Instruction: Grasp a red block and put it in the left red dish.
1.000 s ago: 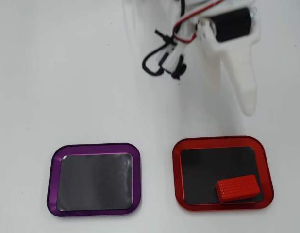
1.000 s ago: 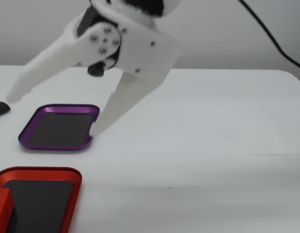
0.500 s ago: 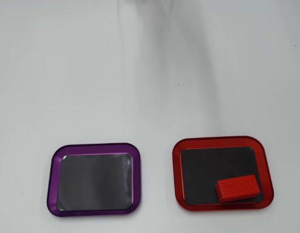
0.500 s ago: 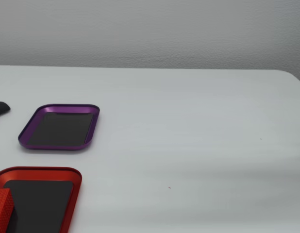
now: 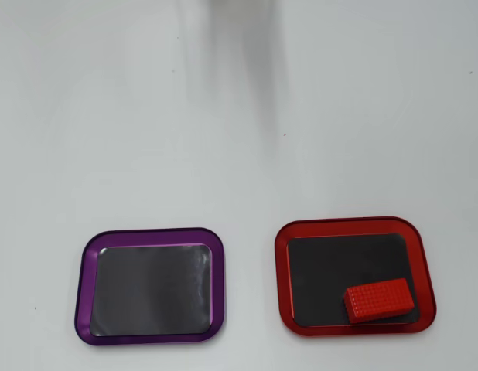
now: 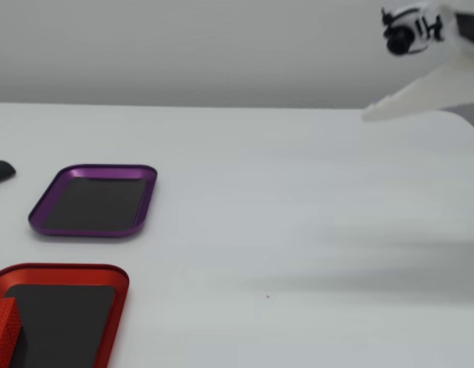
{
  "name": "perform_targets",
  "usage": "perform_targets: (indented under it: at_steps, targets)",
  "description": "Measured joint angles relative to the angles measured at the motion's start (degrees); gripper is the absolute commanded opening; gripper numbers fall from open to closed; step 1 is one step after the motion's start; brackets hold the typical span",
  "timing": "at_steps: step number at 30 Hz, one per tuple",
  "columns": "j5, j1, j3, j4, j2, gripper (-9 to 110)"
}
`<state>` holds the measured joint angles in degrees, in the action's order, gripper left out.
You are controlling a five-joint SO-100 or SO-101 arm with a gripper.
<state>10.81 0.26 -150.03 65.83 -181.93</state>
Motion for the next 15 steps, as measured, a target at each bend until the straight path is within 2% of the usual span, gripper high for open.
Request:
perform_targets:
  at_steps: [8, 12, 15]
  targets:
    - [-4.13, 0.44, -17.49, -0.26, -9.32, 34]
    - [-10.02, 0.44, -20.39, -0.09, -9.58, 34]
    - [-10.63, 0.44, -21.09, 0.44, -9.58, 34]
